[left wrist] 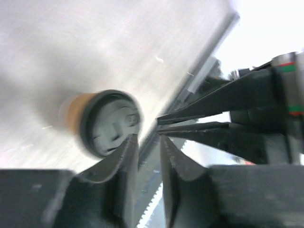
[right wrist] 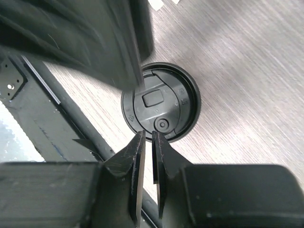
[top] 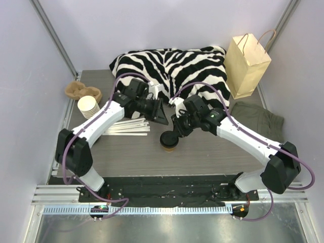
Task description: Pack the takeout coffee
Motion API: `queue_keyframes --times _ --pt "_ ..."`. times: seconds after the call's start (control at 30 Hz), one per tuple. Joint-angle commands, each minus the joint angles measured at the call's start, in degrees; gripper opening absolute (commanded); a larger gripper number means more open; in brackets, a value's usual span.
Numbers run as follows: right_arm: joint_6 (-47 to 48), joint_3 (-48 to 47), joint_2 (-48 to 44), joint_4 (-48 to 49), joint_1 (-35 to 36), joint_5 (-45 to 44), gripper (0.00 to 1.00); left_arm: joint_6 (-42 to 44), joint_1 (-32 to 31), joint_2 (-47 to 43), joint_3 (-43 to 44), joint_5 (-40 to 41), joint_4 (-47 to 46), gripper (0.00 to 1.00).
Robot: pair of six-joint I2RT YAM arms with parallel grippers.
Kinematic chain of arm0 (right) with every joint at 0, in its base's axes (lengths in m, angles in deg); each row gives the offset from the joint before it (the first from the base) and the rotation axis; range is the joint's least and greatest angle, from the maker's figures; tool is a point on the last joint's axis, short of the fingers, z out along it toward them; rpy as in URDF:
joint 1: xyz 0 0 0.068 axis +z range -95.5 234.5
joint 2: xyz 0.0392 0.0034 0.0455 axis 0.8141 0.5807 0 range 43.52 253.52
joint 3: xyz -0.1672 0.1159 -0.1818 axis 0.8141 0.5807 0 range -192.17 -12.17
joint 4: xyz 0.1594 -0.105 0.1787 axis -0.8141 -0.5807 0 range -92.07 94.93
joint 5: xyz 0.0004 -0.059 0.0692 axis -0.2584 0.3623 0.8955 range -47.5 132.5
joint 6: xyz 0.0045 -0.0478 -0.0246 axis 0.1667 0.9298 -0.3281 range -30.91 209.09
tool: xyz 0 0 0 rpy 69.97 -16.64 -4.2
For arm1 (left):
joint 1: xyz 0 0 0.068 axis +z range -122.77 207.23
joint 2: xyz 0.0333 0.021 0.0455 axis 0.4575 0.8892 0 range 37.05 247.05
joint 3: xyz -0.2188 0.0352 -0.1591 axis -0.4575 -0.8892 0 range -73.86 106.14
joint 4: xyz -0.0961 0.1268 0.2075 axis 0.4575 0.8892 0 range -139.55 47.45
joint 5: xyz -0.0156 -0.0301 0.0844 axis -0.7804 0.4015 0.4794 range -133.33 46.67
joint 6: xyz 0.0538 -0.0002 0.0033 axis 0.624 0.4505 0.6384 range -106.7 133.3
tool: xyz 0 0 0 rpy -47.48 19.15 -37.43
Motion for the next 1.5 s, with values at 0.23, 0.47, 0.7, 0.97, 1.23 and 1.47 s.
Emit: queue_keyframes --times 0.23,0.47,0.7,0.97,1.23,1.47 --pt "-9.8 5.6 2.9 10.0 -0.5 4.6 0.18 7.1 -1.6 -4.0 1.5 24.8 15.0 0.11" --pt "-14.5 9.7 3.4 13.3 -1.2 5.4 0.14 6.2 -3.0 -3.5 2.9 25.0 15.3 0.00" --pt "-16.9 10.2 4.7 13.3 -2.6 7.6 0.11 5.0 -9.2 -8.4 1.4 35.6 11.8 0.00" --pt "-17.1 11.2 5.6 13.4 -4.1 9.0 0.10 5.0 -11.5 -4.6 1.5 35.2 9.6 0.00" --pt "-17.0 12.1 7.0 13.7 -5.0 9.7 0.09 6.5 -11.8 -0.6 -4.3 30.2 4.4 0.00" --pt "-17.0 12.4 7.3 13.8 -5.5 10.0 0.09 6.7 -8.9 -0.4 -5.6 31.3 6.1 0.00"
